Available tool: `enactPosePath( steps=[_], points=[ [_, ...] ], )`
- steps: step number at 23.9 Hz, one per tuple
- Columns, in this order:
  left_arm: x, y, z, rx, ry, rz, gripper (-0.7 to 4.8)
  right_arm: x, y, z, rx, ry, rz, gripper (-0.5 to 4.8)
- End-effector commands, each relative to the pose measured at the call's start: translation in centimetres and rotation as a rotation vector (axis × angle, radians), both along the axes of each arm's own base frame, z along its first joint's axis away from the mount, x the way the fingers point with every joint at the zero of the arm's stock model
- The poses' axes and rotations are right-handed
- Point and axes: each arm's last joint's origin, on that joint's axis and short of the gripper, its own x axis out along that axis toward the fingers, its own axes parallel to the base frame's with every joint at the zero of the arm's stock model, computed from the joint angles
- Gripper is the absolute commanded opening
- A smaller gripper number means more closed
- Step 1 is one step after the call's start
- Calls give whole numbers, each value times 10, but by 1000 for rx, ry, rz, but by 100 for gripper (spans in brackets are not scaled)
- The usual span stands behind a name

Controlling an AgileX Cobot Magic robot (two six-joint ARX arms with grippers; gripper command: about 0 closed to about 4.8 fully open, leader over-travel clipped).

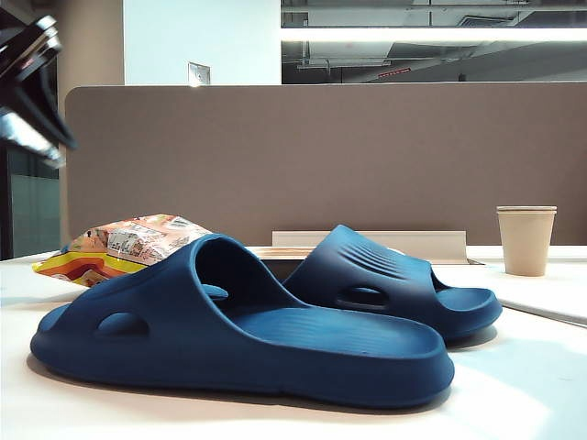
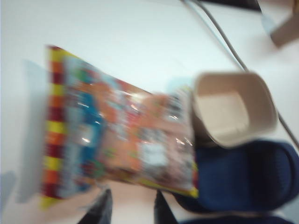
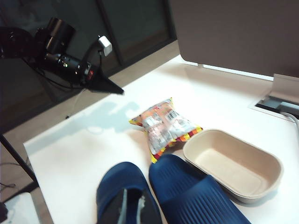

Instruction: Pick up a bag of chips and put them in the box.

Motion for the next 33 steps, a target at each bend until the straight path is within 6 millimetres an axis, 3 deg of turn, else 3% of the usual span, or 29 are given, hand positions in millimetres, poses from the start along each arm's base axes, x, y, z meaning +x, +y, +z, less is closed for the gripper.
enactPosePath(
  steps=[1,5,10,16,18,22,24,33],
  points=[
    [12,20,-8,-91,-37,-4,117,12,1,-3,-34,-1,6,41],
    [24,31,-29,-170,12,-26,126,36,13,-11,-78,34,-50,40],
    [37,32,-54,-174,38,-66,154,77,59,-36,-178,39,13,40],
    [45,34,-68,-174,42,-78,199,98,109,-55,-239,88,120,40],
    [49,34,-80,-184,81,-77,258,100,120,-53,-242,86,151,40],
    [54,35,-96,-192,116,-76,262,101,121,-49,-239,73,151,40],
    [56,35,-101,-193,121,-79,289,101,121,-50,-242,79,151,40],
    [60,30,-102,-234,79,-132,333,102,122,-52,-248,79,154,40]
  ],
)
